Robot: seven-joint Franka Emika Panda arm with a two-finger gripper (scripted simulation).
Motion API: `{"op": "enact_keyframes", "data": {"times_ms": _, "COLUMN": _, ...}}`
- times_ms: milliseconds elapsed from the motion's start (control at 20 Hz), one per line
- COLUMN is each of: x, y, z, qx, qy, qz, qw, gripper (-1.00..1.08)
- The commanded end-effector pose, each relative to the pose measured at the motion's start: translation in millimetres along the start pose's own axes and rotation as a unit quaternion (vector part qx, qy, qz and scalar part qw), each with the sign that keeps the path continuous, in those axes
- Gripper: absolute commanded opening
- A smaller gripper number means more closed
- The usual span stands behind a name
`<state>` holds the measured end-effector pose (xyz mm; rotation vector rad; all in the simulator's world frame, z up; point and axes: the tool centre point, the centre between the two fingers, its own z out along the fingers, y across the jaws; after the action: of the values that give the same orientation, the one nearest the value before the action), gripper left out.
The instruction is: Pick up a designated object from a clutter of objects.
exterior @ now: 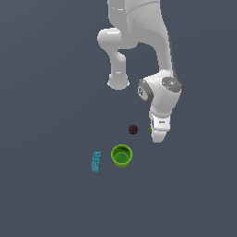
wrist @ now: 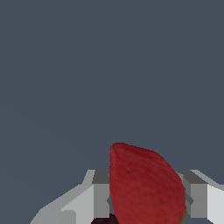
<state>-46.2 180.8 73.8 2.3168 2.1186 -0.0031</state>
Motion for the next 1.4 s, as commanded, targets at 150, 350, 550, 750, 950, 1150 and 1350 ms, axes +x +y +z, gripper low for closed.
{"op": "enact_keyframes", "data": {"times_ms": 150, "x": -15, "y": -6, "z": -40, "qx": 0.000, "qy": 0.000, "qz": 0.000, "qw": 1.0000, "gripper": -1.00}}
{"op": "enact_keyframes", "data": {"times_ms": 350, "x": -27, "y": -11, "z": -73, "qx": 0.000, "qy": 0.000, "qz": -0.001, "qw": 1.0000, "gripper": -1.00}}
{"op": "enact_keyframes", "data": {"times_ms": 550, "x": -39, "y": -16, "z": -106, "qx": 0.000, "qy": 0.001, "qz": -0.001, "qw": 1.0000, "gripper": -1.00}}
{"op": "enact_keyframes", "data": {"times_ms": 750, "x": -50, "y": -21, "z": -141, "qx": 0.000, "qy": 0.002, "qz": -0.001, "qw": 1.0000, "gripper": -1.00}}
{"op": "enact_keyframes", "data": {"times_ms": 950, "x": -63, "y": -27, "z": -177, "qx": 0.000, "qy": 0.004, "qz": -0.001, "qw": 1.0000, "gripper": -1.00}}
{"op": "enact_keyframes", "data": {"times_ms": 1150, "x": -76, "y": -32, "z": -215, "qx": 0.000, "qy": 0.004, "qz": -0.001, "qw": 1.0000, "gripper": -1.00}}
{"op": "enact_keyframes", "data": {"times_ms": 1350, "x": -90, "y": -36, "z": -252, "qx": 0.000, "qy": 0.004, "qz": -0.001, "qw": 1.0000, "gripper": -1.00}}
